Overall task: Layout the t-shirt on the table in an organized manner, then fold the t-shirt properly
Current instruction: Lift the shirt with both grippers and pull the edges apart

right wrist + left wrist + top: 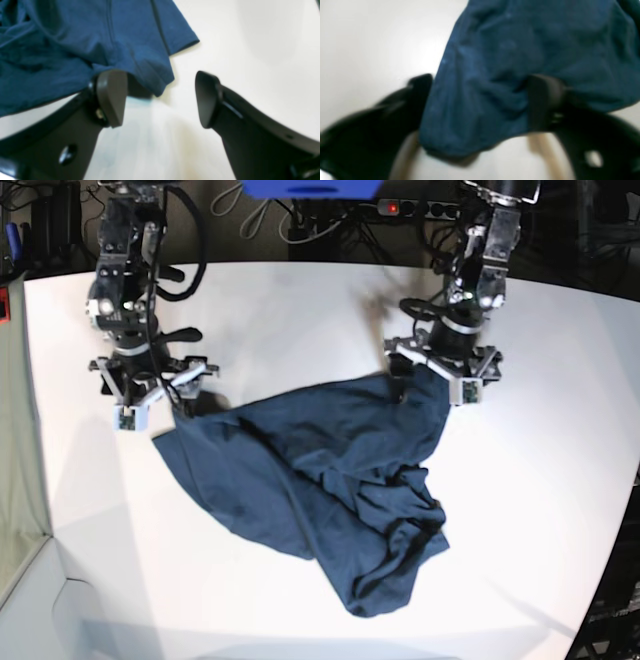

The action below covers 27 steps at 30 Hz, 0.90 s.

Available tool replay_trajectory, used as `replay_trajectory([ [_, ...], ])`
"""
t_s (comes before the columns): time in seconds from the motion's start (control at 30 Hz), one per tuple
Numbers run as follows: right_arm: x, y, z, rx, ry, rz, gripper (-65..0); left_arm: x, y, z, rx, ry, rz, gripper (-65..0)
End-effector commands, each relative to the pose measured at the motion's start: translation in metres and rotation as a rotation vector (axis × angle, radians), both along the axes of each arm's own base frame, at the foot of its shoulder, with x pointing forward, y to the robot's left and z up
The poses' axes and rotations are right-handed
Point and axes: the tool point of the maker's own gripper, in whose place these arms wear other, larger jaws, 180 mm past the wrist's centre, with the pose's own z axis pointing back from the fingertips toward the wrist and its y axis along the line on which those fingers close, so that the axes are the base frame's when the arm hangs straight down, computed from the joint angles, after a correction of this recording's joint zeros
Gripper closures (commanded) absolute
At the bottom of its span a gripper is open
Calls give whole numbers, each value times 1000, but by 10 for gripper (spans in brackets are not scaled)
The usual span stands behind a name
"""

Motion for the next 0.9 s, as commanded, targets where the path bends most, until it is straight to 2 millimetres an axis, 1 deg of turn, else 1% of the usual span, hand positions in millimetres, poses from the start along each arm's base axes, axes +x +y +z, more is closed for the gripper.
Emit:
replay_trajectory([
  [0.0,8,-3,12,-14,-49,6,-436,-27,-3,-31,-23,169,-3,-346],
  [0.07,8,-3,12,-14,-49,6,-436,-27,-6,-32,-31,170,2,-150],
  [0.1,8,-3,12,-14,-49,6,-436,-29,-8,-32,-39,173,5,-32],
  [0.13,7,-3,12,-13,-47,6,-436,-29,-9,-32,-40,173,6,0],
  [0.17,7,-2,12,-13,-47,9,-436,-30,-8,-33,-38,175,6,0],
  [0.2,7,-2,11,-12,-46,9,-436,-29,-8,-31,-37,169,4,-32],
  [0.23,6,-2,7,-9,-35,8,-436,-35,-8,-33,-37,178,4,-44],
  [0.27,7,-2,6,-6,-31,8,-436,-40,-8,-33,-38,183,2,-33],
  [0.3,11,-2,5,-5,-33,7,-436,-39,-10,-26,-41,164,-3,-10],
  [0.33,11,-2,1,-2,-22,6,-436,-38,-12,-16,-43,139,-10,0],
  [0.37,12,-2,-3,1,-13,5,-436,-41,-10,-11,-39,129,-13,0],
  [0.43,15,-2,-12,7,11,4,-436,-45,2,2,-23,100,-7,-3],
  [0.5,22,-3,-15,10,15,2,-436,-46,9,11,-16,81,6,-3],
  [0.6,33,-9,-15,-2,14,1,-436,-48,27,16,2,71,45,-3],
  [0.73,50,-12,-15,-3,12,-1,-437,-52,56,17,27,71,114,-3],
  [0.8,53,-13,-20,2,24,-2,-437,-52,64,18,33,69,135,-3],
  [0.87,50,-12,-24,6,36,-3,-437,-52,68,17,37,70,144,-3],
])
